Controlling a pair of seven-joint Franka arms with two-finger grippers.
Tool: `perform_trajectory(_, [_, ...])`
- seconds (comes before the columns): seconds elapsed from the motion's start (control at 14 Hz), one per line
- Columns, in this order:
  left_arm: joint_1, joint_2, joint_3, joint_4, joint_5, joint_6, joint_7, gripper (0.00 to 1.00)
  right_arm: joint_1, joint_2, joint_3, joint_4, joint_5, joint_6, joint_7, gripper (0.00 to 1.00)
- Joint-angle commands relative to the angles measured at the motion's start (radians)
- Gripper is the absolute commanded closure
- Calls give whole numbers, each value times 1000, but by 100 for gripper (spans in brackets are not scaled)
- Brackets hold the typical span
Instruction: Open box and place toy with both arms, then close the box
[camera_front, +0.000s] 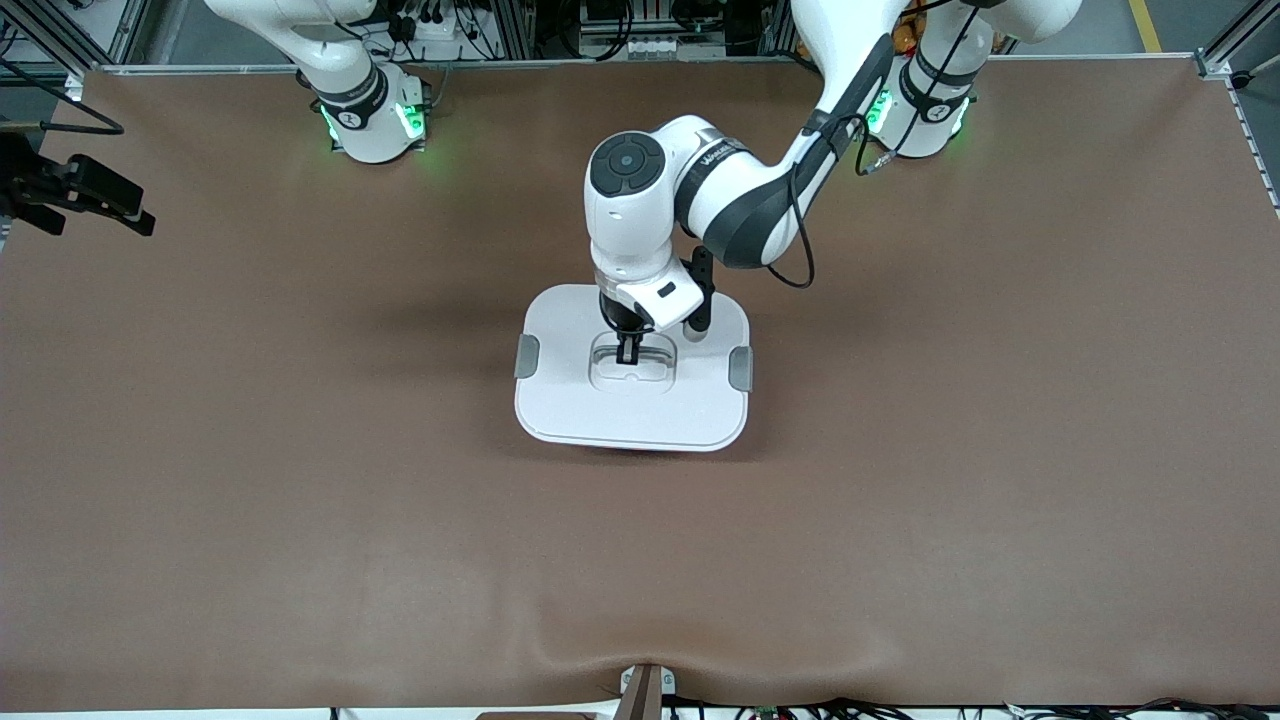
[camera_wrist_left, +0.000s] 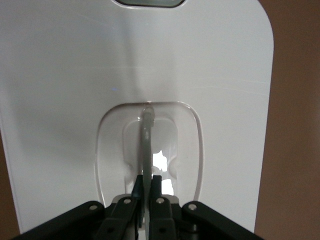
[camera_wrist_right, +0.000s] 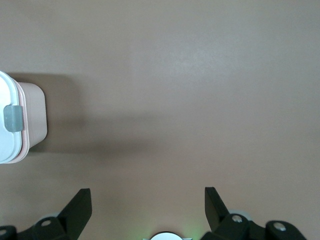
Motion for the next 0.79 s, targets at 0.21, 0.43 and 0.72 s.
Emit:
perform_trajectory(0.21, [-11,3,6,10,5,-15,-36,100,3,-31,-3,-31,-52,29,-55,0])
perform_trajectory(0.43, [-14,7,6,10,6,-15,-42,100,-1,-31,-5,-31,-49,28,-55,0])
perform_trajectory(0.72, [-17,17,6,10,6,-15,-54,100,-1,-31,-3,-31,-42,26,-54,0])
